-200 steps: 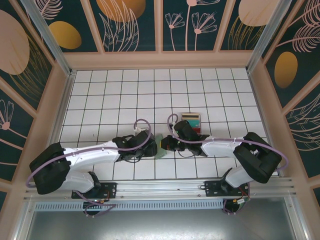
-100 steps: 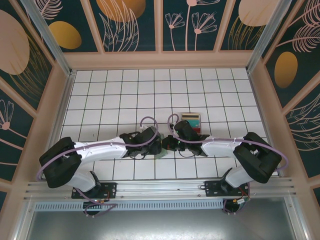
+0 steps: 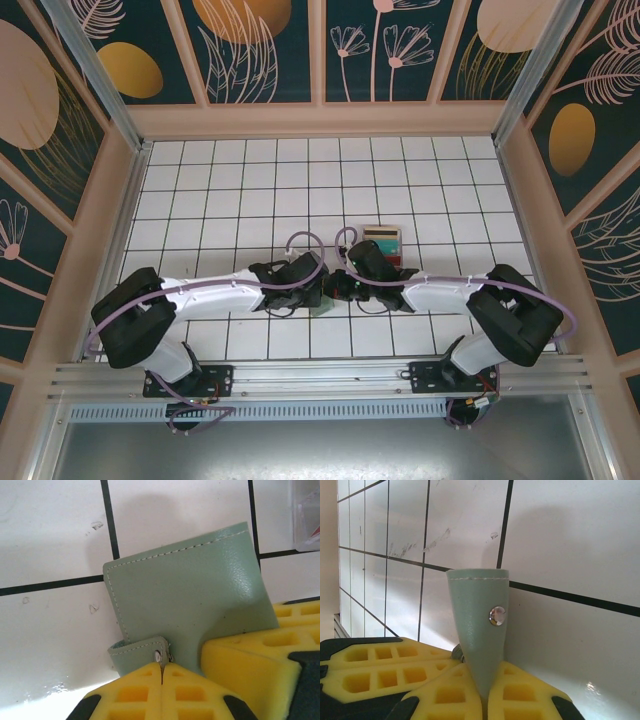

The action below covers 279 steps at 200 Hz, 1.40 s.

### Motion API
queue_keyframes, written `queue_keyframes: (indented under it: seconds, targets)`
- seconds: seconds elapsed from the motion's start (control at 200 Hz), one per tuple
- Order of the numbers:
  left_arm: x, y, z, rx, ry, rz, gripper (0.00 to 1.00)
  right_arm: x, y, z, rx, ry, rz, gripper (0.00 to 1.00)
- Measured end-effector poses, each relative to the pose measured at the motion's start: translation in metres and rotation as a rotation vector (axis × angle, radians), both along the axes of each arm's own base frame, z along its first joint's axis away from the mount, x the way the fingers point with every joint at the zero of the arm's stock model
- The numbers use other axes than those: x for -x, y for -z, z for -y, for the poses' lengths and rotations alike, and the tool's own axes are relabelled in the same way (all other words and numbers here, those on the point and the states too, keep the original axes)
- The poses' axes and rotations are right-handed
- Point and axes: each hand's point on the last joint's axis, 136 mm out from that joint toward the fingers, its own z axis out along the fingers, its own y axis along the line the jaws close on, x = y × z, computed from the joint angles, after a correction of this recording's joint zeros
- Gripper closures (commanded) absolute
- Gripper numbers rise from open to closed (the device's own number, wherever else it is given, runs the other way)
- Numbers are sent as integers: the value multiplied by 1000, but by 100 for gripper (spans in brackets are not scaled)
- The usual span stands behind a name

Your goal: Take the credit cards out of the card holder

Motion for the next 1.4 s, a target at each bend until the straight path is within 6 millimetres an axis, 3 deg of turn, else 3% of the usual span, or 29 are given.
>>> queue_keyframes:
  seconds: [0.531,0.671,0.831,0.946,1.076,1.246,1.396]
  targets:
    - [-9,-25,-22,-20,-70,51,100,-10,-18,-11,-61,-4,45,100]
    - [-16,-12,-62,-166,-153,41,100,-12,-12,-4,-36,17,24,100]
    - [-16,-9,-67,-181,-160,31,100,-13,-16,-6,-50,15,33,100]
    - [-18,-21,-61,-137,-141,55,100,-13,-16,-5,-48,16,31,61]
    - [-23,-42,-55,-71,-123,97,100,-12,-4,0,-11,19,5,46]
    - [-28,-65,-40,17,-81,142,100,-10,2,2,17,15,-16,44]
    - [-27,-71,-32,58,-51,148,100,-17,-3,-6,9,3,-4,42]
